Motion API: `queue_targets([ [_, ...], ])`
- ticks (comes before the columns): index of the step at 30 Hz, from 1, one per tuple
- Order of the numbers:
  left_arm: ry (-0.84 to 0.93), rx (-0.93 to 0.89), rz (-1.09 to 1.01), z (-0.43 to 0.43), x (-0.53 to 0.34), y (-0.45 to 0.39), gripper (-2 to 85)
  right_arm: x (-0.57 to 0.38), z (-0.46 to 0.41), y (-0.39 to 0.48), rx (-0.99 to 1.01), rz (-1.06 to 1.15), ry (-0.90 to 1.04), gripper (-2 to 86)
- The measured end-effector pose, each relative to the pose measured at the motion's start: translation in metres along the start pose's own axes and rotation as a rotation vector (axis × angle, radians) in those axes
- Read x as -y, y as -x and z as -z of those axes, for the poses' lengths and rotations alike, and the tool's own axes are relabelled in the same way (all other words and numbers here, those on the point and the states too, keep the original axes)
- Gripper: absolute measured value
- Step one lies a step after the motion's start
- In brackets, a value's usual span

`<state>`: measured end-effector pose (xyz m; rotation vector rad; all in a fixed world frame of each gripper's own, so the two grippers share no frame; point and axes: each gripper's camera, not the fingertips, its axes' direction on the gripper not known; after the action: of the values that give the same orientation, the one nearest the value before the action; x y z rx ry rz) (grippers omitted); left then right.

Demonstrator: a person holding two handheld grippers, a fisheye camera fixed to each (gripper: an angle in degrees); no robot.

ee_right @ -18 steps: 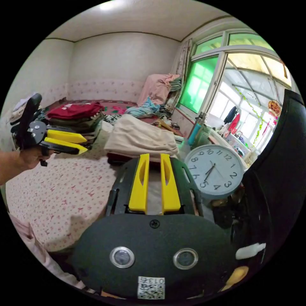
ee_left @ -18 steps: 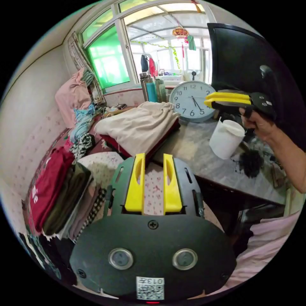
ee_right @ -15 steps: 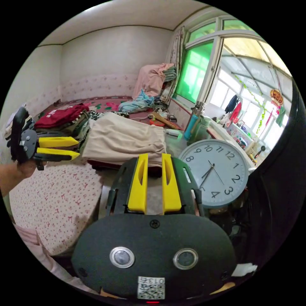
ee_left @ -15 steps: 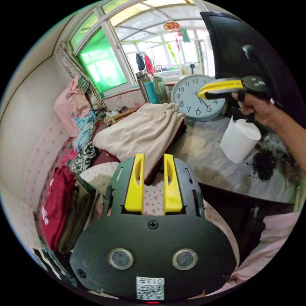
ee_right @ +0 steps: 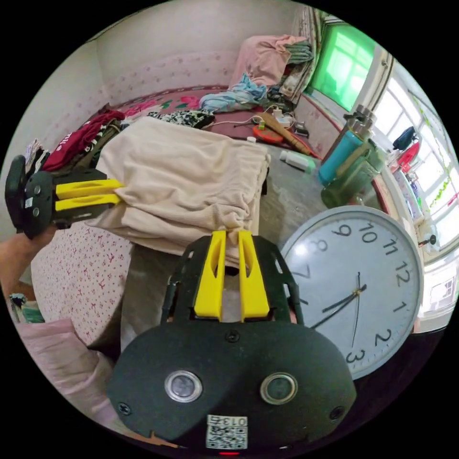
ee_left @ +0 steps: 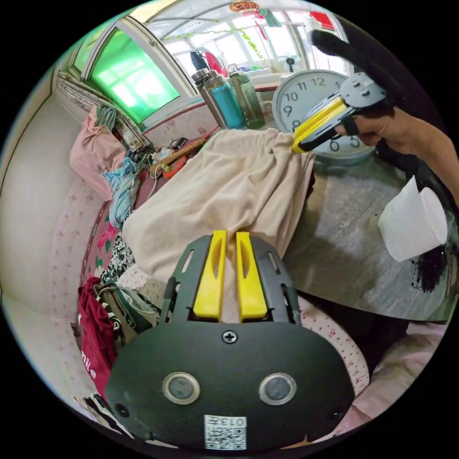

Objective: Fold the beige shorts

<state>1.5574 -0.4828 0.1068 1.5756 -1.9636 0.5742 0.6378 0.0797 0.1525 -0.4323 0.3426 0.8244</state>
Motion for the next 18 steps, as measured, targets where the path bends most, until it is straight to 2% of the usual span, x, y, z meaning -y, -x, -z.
queue_targets([
  [3, -0.065, -0.029, 0.054, 0.025, -0.015, 0.014, 1.6, 0.012, -0.005, 0.006, 0.008, 0.041, 0.039, 2.3],
  [5, -0.146, -0.044, 0.115, 0.053, -0.029, 0.029, 1.1, 0.015, 0.018, 0.012, 0.076, 0.092, -0.073, 1.7],
  [8, -0.319, -0.025, 0.260, 0.113, -0.067, 0.063, 0.7, 0.019, 0.091, 0.029, 0.222, 0.138, -0.358, 1.1],
  [12, -0.541, -0.116, 0.509, 0.192, -0.149, 0.124, 0.4, 0.014, 0.172, 0.077, 0.232, 0.267, -0.638, 0.9],
  [15, -0.698, -0.170, 0.534, 0.243, -0.206, 0.134, 0.2, 0.005, 0.235, 0.121, 0.271, 0.341, -0.837, 0.8],
  [18, -0.876, -0.126, 0.507, 0.312, -0.268, 0.129, 0.3, -0.013, 0.289, 0.168, 0.308, 0.430, -1.040, 0.8],
])
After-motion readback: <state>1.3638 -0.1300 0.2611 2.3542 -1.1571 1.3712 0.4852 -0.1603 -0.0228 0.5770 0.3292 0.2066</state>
